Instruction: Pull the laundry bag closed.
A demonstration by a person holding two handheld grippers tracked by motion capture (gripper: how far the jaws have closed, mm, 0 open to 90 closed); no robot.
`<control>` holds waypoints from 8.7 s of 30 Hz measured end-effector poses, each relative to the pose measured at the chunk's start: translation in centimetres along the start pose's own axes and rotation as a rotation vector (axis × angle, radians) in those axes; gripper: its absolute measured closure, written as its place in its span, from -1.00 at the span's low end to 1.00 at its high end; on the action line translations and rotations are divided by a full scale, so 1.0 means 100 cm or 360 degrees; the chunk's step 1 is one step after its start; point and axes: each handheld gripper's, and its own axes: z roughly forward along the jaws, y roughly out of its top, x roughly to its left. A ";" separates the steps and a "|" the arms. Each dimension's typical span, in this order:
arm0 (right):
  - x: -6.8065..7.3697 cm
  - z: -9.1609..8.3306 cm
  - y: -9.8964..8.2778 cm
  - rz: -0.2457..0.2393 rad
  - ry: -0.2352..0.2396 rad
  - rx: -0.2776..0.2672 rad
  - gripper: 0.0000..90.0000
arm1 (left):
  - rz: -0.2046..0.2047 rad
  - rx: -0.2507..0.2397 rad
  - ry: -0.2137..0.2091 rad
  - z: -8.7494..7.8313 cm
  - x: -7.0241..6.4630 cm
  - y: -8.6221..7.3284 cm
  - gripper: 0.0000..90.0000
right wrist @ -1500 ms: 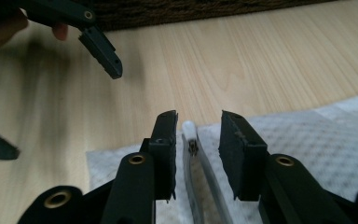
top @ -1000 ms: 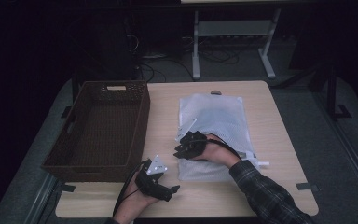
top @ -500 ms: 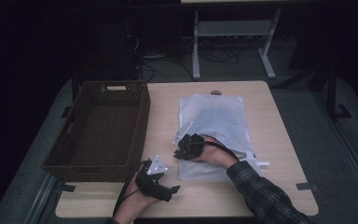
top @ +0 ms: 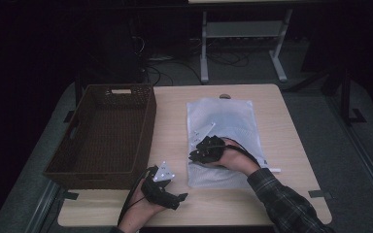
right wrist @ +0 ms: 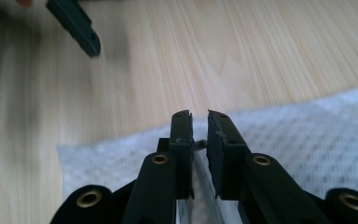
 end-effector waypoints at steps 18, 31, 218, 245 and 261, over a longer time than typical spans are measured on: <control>-0.003 -0.007 -0.012 0.0029 0.0002 0.0042 0.44 | 0.0003 0.0001 -0.0004 0.000 0.000 0.000 -0.83; -0.008 0.021 -0.015 -0.0021 0.0104 0.0120 0.27 | 0.0000 0.0002 -0.0004 0.000 -0.001 0.000 -0.83; 0.009 -0.047 -0.083 0.0320 0.0089 -0.0232 0.91 | 0.0022 -0.0217 -0.0083 0.029 0.030 0.053 0.94; 0.006 -0.060 -0.099 0.0368 0.0052 -0.0238 0.91 | -0.0018 -0.0221 -0.0074 0.027 0.032 0.050 0.94; 0.003 -0.067 -0.110 0.0388 0.0040 -0.0246 0.91 | -0.0015 -0.0215 -0.0081 0.027 0.032 0.050 0.94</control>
